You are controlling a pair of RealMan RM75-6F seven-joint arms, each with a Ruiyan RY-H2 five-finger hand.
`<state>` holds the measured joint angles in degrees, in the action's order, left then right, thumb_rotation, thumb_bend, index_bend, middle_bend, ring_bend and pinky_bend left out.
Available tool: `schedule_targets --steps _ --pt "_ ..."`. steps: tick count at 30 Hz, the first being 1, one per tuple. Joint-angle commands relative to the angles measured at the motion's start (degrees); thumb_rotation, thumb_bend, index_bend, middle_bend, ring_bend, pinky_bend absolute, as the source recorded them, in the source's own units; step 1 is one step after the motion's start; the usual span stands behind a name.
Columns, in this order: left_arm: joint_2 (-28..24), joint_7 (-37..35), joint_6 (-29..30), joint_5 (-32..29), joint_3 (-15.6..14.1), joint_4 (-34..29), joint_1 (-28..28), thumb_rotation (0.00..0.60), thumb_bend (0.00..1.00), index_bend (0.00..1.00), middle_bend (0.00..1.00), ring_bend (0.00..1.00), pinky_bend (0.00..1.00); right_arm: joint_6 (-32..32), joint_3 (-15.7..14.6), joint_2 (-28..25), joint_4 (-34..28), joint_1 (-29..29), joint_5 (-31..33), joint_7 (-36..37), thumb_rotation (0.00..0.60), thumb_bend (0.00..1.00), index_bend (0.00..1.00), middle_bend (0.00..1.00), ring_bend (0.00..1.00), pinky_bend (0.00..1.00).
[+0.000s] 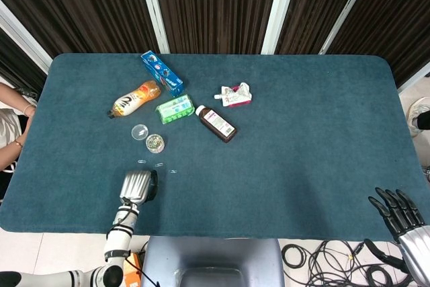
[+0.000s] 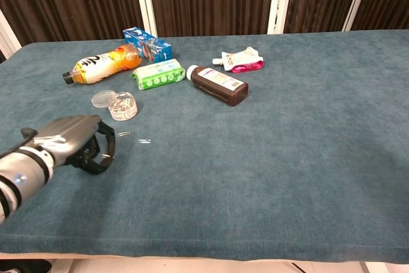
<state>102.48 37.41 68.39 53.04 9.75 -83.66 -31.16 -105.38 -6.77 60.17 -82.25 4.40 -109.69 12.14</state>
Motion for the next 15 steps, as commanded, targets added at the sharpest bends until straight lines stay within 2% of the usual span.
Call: schedule_targets --steps 1,5,10,15 --pt "-2.3 0.4 2.4 0.7 1.2 -1.8 0.5 0.6 0.38 0.81 1.0 1.0 1.0 -0.5 0.1 0.0 0.2 0.2 0.2 0.6 0.6 0.18 0.0 0.0 0.0 0.0" --pt "-3.8 0.6 3.3 1.0 2.8 -1.5 0.0 0.6 0.4 0.81 1.0 1.0 1.0 -1.2 0.4 0.0 0.4 0.4 0.8 1.5 0.6 0.18 0.0 0.0 0.0 0.0" --pt "-4.8 -2.1 0.4 0.3 5.6 -0.5 -2.0 0.6 0.4 0.81 1.0 1.0 1.0 -2.0 0.8 -0.1 0.7 0.8 1.5 2.5 0.6 0.18 0.0 0.0 0.0 0.0" --pt "-2.8 -6.6 -2.5 0.4 8.7 5.0 -4.9 0.6 0.4 0.8 1.0 1.0 1.0 -2.7 0.9 0.0 1.2 1.1 1.7 3.3 0.6 0.18 0.0 0.0 0.0 0.0"
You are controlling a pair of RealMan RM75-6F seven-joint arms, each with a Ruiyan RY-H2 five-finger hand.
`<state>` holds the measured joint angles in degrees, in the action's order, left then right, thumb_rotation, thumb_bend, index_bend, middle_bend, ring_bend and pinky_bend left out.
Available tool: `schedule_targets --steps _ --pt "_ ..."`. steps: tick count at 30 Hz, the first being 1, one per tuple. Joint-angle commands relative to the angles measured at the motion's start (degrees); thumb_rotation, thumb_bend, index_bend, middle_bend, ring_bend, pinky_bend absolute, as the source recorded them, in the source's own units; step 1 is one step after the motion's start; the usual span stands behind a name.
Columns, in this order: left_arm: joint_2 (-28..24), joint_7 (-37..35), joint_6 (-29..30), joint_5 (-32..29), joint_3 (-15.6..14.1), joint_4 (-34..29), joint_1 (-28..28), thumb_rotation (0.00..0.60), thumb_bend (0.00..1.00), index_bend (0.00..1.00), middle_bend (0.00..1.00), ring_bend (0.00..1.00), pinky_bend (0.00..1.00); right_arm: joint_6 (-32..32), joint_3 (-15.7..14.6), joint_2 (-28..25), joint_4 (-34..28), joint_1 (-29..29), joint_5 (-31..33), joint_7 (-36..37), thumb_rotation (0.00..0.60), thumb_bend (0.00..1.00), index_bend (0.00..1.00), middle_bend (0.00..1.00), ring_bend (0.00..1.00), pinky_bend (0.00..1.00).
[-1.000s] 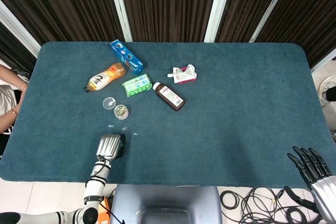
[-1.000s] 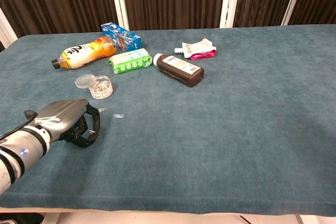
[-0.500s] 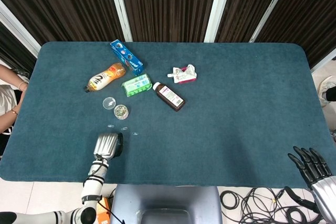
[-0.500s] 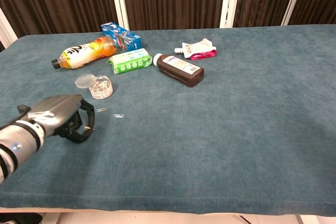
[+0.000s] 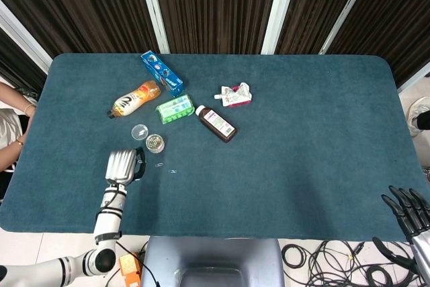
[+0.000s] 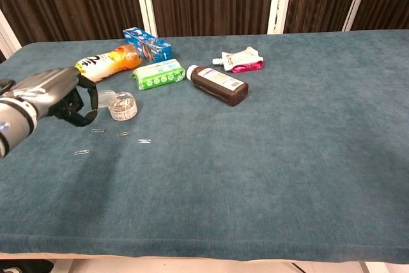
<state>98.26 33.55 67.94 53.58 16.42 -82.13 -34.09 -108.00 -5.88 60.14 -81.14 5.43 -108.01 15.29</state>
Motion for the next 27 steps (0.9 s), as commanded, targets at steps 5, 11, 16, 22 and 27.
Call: schedule_targets --steps 5,11,16,22,27 --pt "4.4 -5.7 -4.0 -0.7 4.4 9.9 -4.9 0.6 0.4 0.79 1.0 1.0 1.0 -0.3 0.1 0.0 0.3 0.2 0.1 0.5 0.6 0.18 0.0 0.0 0.0 0.0" --pt "6.8 -7.5 -5.7 -2.0 6.1 15.1 -7.0 0.6 0.4 0.78 1.0 1.0 1.0 -0.4 0.2 0.0 0.5 0.2 0.2 0.8 0.6 0.18 0.0 0.0 0.0 0.0" --pt "10.0 -10.3 -9.3 -4.8 7.9 23.3 -9.1 0.6 0.4 0.77 1.0 1.0 1.0 -0.5 0.2 0.0 0.7 0.2 0.1 0.9 0.6 0.18 0.0 0.0 0.0 0.0" --pt "12.4 -12.4 -10.9 -5.2 8.4 28.8 -10.8 0.6 0.4 0.74 1.0 1.0 1.0 -0.5 0.2 0.0 0.8 0.3 0.1 1.1 0.6 0.18 0.0 0.0 0.0 0.0" --pt "13.0 -13.6 -11.3 -5.3 8.7 30.1 -11.2 0.6 0.4 0.64 1.0 1.0 1.0 -0.5 0.2 0.0 0.8 0.3 0.0 1.0 0.6 0.18 0.0 0.0 0.0 0.0"
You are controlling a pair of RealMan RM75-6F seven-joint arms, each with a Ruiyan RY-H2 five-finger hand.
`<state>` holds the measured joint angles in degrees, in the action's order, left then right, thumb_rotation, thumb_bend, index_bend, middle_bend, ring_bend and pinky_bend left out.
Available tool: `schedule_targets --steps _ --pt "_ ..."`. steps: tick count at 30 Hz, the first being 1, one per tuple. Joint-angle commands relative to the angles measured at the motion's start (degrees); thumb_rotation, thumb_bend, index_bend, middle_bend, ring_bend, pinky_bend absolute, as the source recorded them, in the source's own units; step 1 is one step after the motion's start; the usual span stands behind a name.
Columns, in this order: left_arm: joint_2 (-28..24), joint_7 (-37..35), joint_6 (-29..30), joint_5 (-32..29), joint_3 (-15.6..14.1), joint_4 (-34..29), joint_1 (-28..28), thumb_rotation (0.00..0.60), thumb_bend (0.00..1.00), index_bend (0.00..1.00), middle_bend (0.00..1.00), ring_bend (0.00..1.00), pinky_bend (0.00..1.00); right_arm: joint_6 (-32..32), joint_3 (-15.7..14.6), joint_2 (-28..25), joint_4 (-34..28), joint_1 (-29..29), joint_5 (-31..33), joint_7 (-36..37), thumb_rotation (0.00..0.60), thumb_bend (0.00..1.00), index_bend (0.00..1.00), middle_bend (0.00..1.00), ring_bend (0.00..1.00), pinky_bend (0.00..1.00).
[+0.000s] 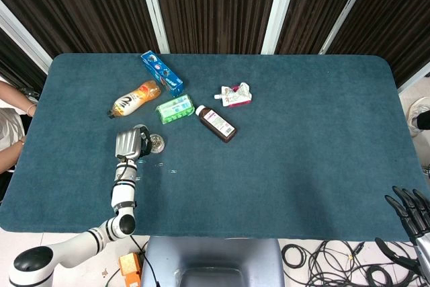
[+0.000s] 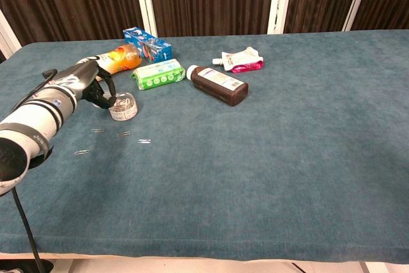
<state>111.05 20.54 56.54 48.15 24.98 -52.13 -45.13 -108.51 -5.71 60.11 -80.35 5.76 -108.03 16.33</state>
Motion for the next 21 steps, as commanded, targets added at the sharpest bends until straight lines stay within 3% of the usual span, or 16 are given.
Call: schedule_targets --steps 1,6,16,21 --pt "0.2 -0.6 0.2 0.2 0.0 0.0 -0.2 0.6 0.4 0.64 1.0 1.0 1.0 0.1 0.0 0.0 0.0 0.0 0.0 0.0 0.6 0.18 0.0 0.0 0.0 0.0" --pt "0.3 0.0 0.2 0.0 -0.3 -0.4 -0.2 0.6 0.4 0.61 1.0 1.0 1.0 0.4 -0.1 0.0 -0.2 -0.1 -0.1 -0.4 0.6 0.18 0.0 0.0 0.0 0.0" --pt "-1.0 2.7 0.3 -1.6 -0.8 -3.6 0.2 0.6 0.37 0.42 1.0 1.0 1.0 0.8 -0.1 -0.1 -0.4 -0.2 -0.2 -0.6 0.6 0.18 0.0 0.0 0.0 0.0" --pt "-4.1 3.2 5.0 1.3 -2.9 -10.9 2.8 0.6 0.36 0.4 1.0 1.0 1.0 0.5 -0.1 -0.1 -0.3 -0.1 -0.1 -0.3 0.6 0.18 0.0 0.0 0.0 0.0"
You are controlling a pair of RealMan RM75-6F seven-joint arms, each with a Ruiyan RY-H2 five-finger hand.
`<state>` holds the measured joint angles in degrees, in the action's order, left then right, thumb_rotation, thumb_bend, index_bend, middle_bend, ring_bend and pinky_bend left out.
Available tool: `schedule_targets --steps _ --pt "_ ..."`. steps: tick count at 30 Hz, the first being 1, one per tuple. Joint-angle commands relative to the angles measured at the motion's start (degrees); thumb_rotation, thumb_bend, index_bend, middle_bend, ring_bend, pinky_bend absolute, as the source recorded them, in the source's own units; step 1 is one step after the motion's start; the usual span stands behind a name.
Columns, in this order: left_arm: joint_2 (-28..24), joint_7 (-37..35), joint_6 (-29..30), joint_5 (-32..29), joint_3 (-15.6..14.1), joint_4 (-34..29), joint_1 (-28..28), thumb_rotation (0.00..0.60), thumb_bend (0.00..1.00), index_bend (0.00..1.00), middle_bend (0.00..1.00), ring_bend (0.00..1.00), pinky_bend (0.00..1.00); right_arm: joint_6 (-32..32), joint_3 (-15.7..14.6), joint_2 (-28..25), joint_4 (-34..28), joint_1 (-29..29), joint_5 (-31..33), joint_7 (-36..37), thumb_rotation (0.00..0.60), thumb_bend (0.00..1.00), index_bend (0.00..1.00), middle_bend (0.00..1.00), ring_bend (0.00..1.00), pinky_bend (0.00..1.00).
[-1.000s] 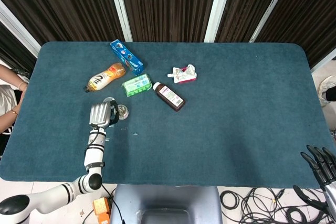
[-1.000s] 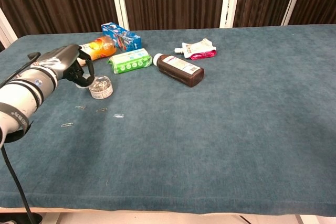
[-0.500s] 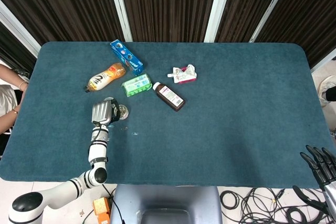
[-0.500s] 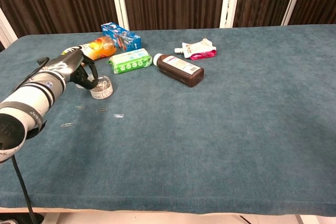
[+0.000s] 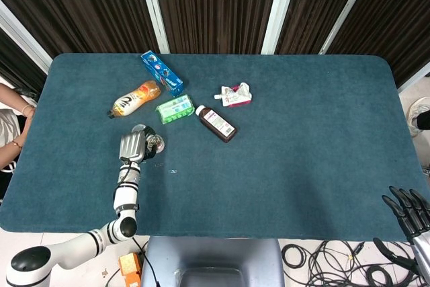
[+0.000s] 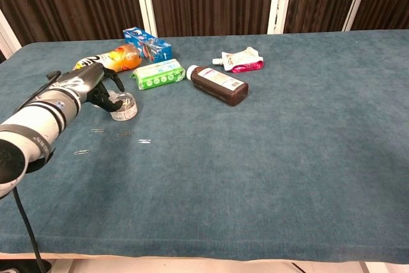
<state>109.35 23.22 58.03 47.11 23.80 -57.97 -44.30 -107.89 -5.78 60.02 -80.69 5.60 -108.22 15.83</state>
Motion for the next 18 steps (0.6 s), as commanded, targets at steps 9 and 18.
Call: schedule_targets --steps 9,18 --pt "-15.5 3.4 14.7 8.5 -12.0 -31.5 13.7 0.6 0.35 0.44 1.0 1.0 1.0 1.5 -0.1 0.0 -0.8 -0.5 -0.3 -1.6 0.6 0.18 0.0 0.0 0.0 0.0" --pt "-18.0 1.2 12.9 5.2 -15.3 -33.9 17.5 0.6 0.35 0.45 1.0 1.0 1.0 2.2 -0.3 0.2 -1.3 -0.8 -1.0 -3.1 0.6 0.18 0.0 0.0 0.0 0.0"
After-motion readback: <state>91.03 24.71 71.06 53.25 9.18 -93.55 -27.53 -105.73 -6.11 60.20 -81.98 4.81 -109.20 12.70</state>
